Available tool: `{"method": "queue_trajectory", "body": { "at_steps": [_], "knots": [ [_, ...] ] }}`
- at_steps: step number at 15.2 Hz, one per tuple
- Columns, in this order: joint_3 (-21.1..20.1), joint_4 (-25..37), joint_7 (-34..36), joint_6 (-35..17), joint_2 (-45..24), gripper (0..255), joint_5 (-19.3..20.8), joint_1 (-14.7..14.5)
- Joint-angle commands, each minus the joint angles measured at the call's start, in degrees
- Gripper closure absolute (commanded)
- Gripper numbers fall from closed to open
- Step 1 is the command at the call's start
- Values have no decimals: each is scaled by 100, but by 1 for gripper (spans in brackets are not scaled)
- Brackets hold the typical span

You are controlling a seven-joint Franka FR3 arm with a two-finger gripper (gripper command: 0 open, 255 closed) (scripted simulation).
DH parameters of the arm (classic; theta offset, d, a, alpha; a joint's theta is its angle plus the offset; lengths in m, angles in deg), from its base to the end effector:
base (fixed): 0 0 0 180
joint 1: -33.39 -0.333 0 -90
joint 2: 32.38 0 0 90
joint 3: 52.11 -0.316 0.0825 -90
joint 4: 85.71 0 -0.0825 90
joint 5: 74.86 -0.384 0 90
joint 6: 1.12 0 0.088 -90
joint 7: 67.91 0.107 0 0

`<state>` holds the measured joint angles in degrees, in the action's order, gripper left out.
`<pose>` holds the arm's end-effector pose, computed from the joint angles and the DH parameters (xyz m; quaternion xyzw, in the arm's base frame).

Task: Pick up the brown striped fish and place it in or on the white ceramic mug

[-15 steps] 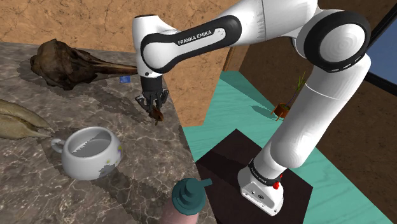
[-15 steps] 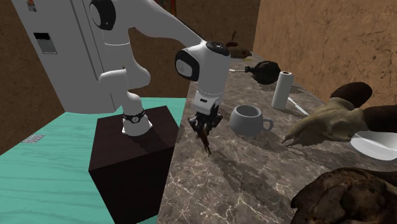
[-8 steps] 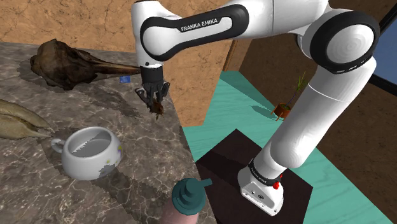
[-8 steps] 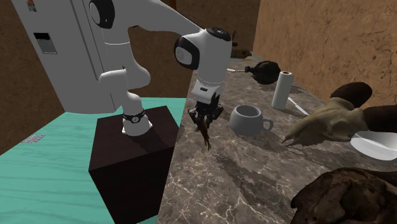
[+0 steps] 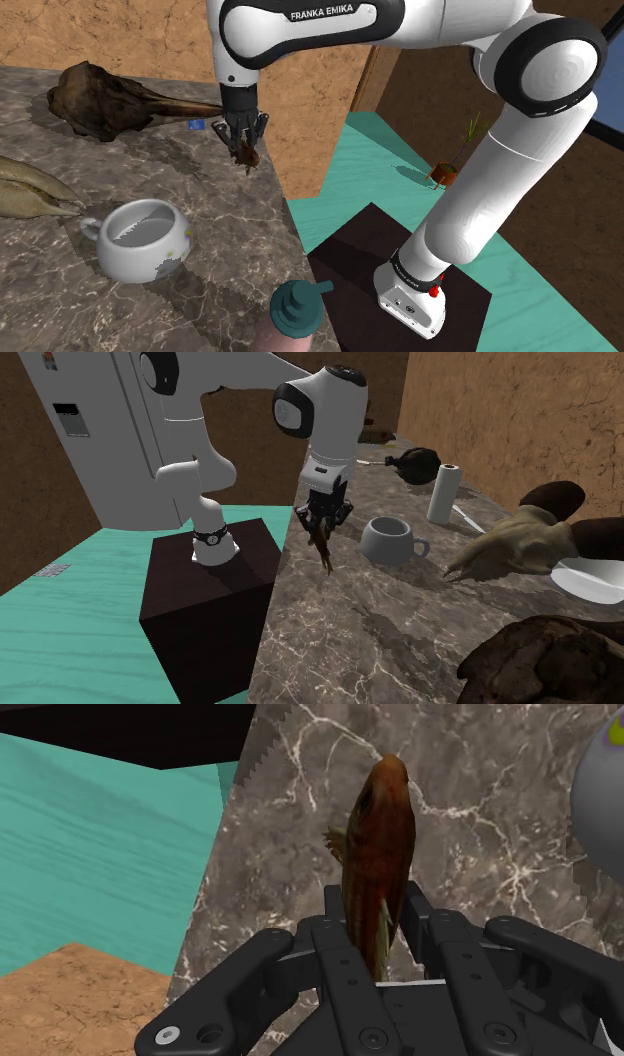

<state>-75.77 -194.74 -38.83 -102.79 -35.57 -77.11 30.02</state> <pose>0.4925 0.2516 0.4565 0.9953 -0.0228 -0.0932 0.0157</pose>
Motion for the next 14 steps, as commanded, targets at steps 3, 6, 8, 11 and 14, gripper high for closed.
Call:
{"method": "queue_trajectory", "body": {
  "at_steps": [3, 6, 8, 11, 14],
  "knots": [
    [2, 211, -8, 294, 87, 255, -32, 7],
    [4, 408, -6, 520, 118, 255, -42, 10],
    [5, 546, -2, 671, 132, 255, -46, 12],
    [6, 765, 6, 900, 143, 255, -50, 13],
    [6, 933, 14, 1069, 145, 255, -50, 13]
  ]
}}
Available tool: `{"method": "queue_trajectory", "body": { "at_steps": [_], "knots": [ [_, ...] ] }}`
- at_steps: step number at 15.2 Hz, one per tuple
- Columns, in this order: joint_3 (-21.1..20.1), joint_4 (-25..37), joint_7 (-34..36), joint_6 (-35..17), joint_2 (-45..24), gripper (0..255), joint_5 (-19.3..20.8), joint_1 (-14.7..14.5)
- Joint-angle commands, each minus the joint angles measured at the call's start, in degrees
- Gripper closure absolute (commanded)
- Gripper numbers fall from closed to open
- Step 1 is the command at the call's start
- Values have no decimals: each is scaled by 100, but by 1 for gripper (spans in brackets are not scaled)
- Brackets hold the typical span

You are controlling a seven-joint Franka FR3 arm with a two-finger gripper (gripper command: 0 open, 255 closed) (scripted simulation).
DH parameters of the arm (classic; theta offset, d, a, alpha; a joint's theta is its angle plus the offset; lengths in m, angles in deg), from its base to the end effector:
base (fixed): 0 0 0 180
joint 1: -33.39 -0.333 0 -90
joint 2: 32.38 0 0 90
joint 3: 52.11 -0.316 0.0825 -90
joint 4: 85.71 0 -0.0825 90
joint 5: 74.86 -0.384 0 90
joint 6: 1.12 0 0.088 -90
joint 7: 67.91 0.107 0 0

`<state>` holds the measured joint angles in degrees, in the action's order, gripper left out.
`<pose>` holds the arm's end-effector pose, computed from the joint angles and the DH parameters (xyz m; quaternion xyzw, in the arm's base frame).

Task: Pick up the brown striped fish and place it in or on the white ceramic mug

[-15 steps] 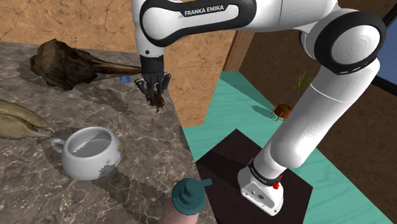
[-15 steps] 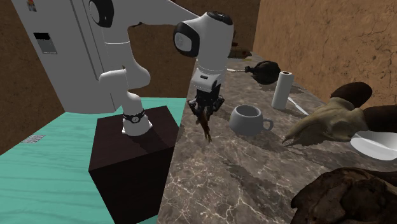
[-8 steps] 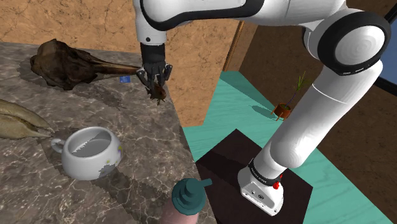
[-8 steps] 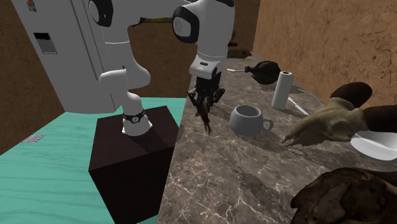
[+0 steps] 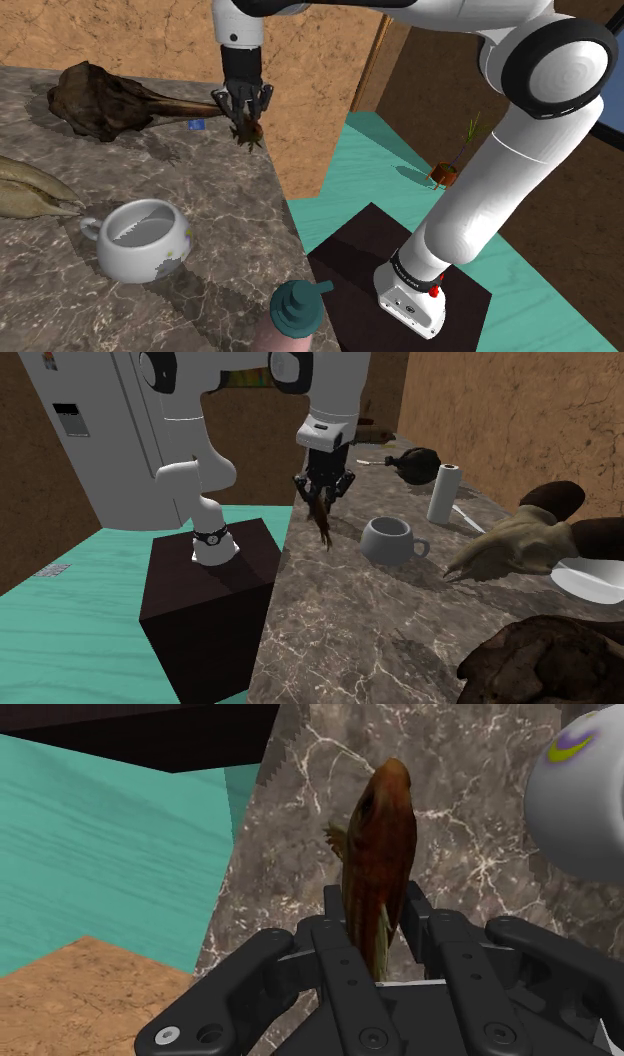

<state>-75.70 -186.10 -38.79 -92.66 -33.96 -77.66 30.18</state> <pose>0.4902 0.2509 0.5279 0.9953 -0.0226 -0.0932 0.0158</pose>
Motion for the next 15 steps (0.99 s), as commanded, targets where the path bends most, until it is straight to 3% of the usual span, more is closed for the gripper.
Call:
{"method": "queue_trajectory", "body": {
  "at_steps": [1, 9, 15],
  "knots": [
    [-72, 192, 161, 74, -123, 255, 24, -79],
    [-537, 1494, 1386, 331, -1212, 255, 365, -833],
    [-703, 3017, 2237, 773, -2349, 255, 822, -1676]
  ]
}}
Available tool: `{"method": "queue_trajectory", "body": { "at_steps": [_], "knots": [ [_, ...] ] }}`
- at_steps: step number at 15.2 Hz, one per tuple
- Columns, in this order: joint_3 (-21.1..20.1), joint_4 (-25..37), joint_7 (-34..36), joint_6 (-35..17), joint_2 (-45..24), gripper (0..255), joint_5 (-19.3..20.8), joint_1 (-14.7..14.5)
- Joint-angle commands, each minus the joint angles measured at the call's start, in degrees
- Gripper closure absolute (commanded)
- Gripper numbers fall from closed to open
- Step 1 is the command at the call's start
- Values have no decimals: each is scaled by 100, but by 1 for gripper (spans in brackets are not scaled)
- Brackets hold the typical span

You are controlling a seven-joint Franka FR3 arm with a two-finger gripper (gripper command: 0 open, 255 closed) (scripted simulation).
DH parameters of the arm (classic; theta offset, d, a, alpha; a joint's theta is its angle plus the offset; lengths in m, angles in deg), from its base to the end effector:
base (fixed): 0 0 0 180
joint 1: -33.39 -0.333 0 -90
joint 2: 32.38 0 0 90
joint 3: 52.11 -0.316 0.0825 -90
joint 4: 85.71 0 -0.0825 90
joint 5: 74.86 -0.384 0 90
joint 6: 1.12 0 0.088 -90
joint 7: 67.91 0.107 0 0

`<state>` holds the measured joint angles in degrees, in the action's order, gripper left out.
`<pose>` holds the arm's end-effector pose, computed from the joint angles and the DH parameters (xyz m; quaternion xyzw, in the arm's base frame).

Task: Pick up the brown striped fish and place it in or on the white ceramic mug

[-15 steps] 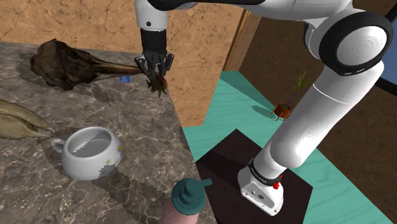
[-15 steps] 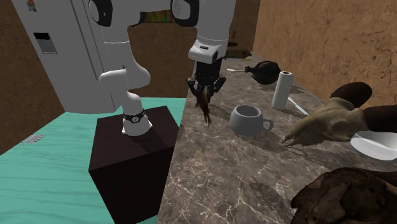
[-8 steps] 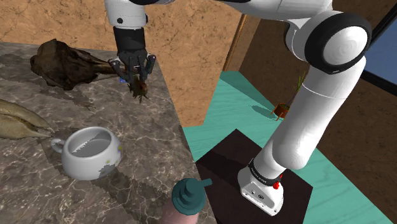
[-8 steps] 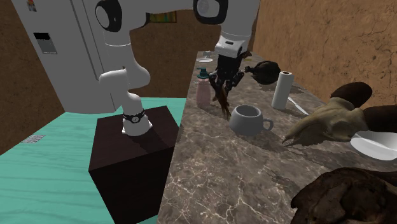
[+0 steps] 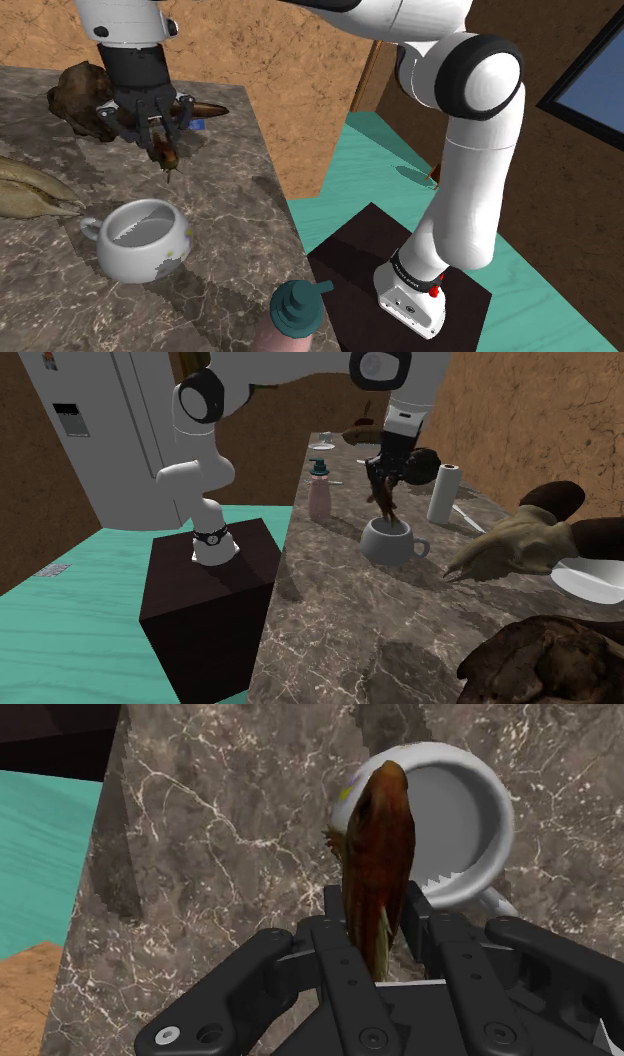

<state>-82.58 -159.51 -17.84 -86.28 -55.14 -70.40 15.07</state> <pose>0.4775 0.4361 0.5355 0.9953 -0.0215 -0.0936 0.0158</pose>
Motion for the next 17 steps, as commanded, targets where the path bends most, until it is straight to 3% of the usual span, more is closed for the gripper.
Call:
{"method": "queue_trajectory", "body": {
  "at_steps": [1, 4, 5, 17],
  "knots": [
    [-23, 692, 269, 248, -458, 255, 187, -340],
    [10, 1969, 596, 715, -1260, 255, 490, -975],
    [59, 2785, 698, 1038, -1728, 255, 652, -1338],
    [13, 1017, 670, -231, -1277, 255, 487, -898]
  ]
}}
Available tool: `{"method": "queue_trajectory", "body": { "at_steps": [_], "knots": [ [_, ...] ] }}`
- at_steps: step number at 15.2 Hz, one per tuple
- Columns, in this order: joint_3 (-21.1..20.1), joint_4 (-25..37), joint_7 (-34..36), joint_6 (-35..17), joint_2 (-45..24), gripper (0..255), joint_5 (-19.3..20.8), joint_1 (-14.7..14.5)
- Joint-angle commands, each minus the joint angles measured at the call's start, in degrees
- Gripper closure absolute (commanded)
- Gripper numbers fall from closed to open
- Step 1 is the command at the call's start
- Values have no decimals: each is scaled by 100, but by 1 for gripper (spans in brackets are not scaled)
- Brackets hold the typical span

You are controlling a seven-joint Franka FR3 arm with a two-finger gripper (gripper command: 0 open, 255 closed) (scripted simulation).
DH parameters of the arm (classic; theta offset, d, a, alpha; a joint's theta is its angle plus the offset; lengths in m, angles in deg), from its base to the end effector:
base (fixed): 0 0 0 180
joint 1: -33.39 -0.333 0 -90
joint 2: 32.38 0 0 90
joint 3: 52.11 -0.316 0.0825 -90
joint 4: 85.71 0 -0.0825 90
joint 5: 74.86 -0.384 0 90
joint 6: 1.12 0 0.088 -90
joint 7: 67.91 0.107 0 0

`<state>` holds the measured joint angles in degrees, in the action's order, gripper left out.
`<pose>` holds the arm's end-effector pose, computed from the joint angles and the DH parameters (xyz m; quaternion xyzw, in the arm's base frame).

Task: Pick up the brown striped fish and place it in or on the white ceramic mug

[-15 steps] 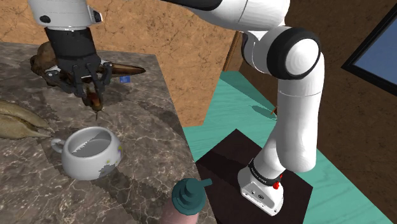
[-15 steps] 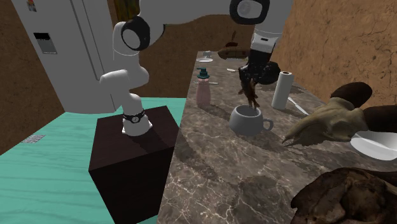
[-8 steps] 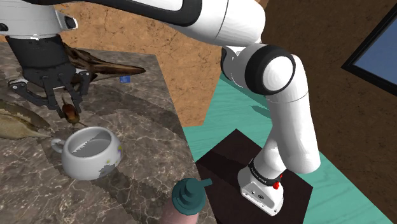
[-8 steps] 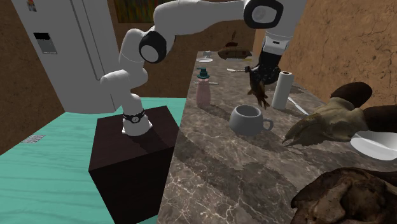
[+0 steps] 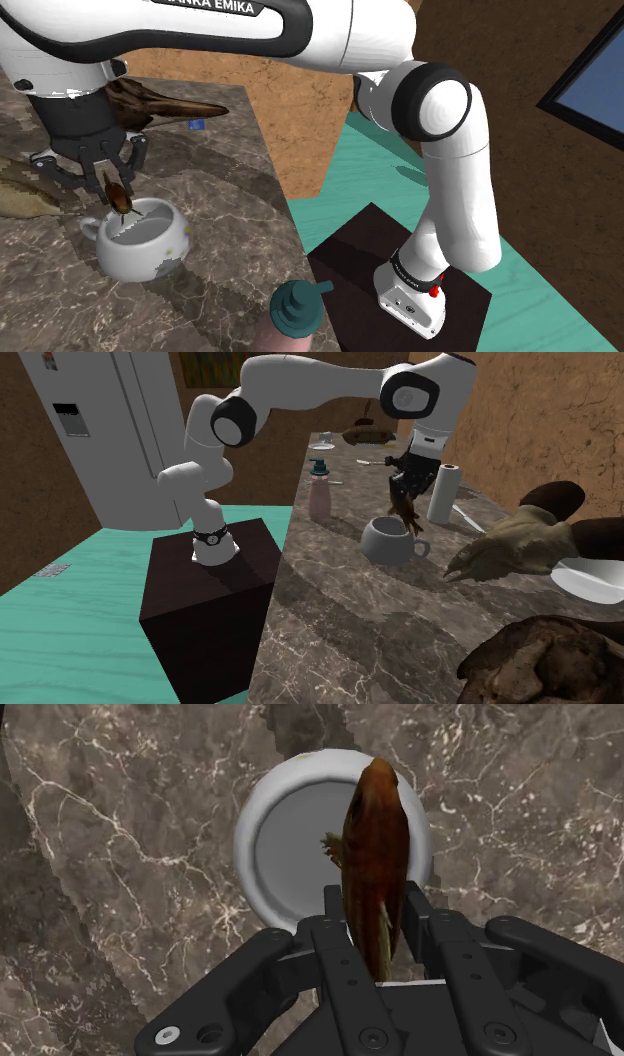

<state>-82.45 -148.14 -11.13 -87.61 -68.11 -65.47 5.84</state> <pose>0.4730 0.5184 0.4826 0.9952 -0.0225 -0.0935 0.0158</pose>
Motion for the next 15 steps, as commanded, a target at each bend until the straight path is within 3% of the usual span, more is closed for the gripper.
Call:
{"method": "queue_trajectory", "body": {
  "at_steps": [1, 10, 11, 15],
  "knots": [
    [-1, -220, -4, -184, 32, 255, -9, 46],
    [0, -402, -9, -344, 48, 255, -13, 80],
    [0, -402, -9, -344, 48, 0, -13, 80],
    [0, -402, -9, -344, 48, 0, -13, 80]
  ]
}}
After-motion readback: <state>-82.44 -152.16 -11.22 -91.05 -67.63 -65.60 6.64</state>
